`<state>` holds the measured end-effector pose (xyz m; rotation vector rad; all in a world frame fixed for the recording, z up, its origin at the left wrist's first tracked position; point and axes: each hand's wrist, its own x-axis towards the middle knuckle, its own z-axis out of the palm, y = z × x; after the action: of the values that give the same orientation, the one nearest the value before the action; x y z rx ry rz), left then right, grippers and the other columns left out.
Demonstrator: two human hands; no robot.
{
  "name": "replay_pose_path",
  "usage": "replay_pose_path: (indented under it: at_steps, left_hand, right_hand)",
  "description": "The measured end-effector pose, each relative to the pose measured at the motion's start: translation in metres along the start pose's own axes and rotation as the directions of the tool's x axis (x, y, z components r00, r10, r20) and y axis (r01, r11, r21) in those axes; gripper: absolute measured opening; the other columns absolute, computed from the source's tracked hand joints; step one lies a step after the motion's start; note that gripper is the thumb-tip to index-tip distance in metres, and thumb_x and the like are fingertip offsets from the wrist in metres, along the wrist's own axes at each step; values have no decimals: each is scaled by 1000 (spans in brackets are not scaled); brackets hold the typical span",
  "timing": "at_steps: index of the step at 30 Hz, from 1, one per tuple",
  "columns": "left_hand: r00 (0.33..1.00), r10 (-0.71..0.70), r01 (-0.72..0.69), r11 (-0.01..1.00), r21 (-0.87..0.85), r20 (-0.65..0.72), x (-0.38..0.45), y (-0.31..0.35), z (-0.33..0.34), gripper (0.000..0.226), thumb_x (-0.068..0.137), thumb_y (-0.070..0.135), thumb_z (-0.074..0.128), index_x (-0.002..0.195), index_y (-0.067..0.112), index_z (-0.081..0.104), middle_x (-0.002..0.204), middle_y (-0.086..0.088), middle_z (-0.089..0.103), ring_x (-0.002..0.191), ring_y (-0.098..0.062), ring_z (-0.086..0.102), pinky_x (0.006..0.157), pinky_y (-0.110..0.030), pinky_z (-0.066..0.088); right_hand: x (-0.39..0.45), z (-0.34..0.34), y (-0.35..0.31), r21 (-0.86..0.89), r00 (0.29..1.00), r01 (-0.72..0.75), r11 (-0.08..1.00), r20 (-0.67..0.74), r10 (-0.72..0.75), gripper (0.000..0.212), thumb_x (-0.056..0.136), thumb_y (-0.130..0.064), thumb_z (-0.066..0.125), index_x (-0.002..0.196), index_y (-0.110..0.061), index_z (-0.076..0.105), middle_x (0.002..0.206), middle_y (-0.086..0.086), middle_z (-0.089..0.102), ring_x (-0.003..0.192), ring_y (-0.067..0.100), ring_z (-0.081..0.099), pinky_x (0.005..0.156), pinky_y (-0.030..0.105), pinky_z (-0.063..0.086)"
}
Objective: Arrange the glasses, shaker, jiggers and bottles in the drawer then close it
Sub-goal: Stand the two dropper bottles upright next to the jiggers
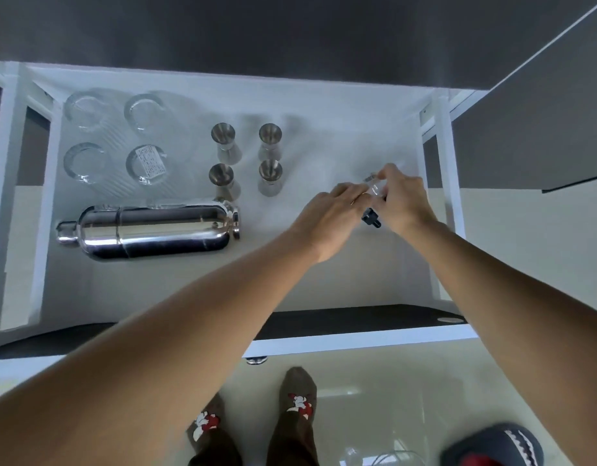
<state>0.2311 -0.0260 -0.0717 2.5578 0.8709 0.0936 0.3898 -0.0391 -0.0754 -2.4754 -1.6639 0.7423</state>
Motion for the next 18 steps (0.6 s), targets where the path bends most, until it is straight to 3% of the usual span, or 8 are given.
replay_pose_path:
  at_steps: [2,7,9,11,13,15,18]
  left_hand:
    - [998,-9,5,998,58,67,11,3,9,52,90,-4,48,139,9,41,153,-8,34,140,-27,33,96,-37,46]
    - [986,-121,101,982,160,118,17,-10,27,36,91,1,48,124,11,57,128,-7,56,121,-29,48,81,-38,46]
    - [991,-113,102,984,143,67,14,-12,29,31,88,0,55,116,10,63,119,-9,60,115,-32,52,76,-39,47]
    - [990,-131,133,990,43,-60,13,-15,29,28,81,2,68,107,10,69,109,-11,62,106,-34,54,74,-39,47]
    - [956,-268,252,958,-136,-120,14,-15,26,33,82,9,70,115,13,68,111,-9,62,107,-32,51,81,-40,48]
    - [885,-443,375,861,-342,-144,18,-16,22,36,85,13,69,120,16,65,113,-5,63,111,-27,50,87,-34,47]
    - [817,-566,442,735,-514,-107,24,-17,19,34,84,12,69,117,19,63,112,-4,68,106,-22,61,91,-32,50]
  right_hand:
    - [-3,1,3,-19,1000,27,999,-3,-28,31,89,-11,58,116,-5,46,90,18,64,79,32,63,68,39,56]
    - [-4,-2,6,-83,996,39,996,-78,-45,35,89,-10,56,121,-4,43,105,22,58,95,38,58,73,40,49]
    - [-3,-8,5,-81,992,29,996,-123,-38,36,91,-13,57,124,-7,45,113,19,56,103,35,56,75,39,46]
    - [0,-14,5,-57,985,15,998,-173,-25,37,91,-20,59,125,-12,49,117,15,57,106,30,56,79,38,47]
    - [3,-17,5,15,973,31,999,-230,-26,36,87,-22,64,122,-13,55,115,13,61,104,28,59,87,36,51]
    - [7,-19,4,85,958,51,995,-285,-25,33,83,-23,68,114,-14,61,108,12,65,97,27,63,87,37,53]
    - [18,-23,-2,116,954,41,992,-300,-4,30,81,-27,69,108,-15,65,102,8,69,91,23,64,80,23,47]
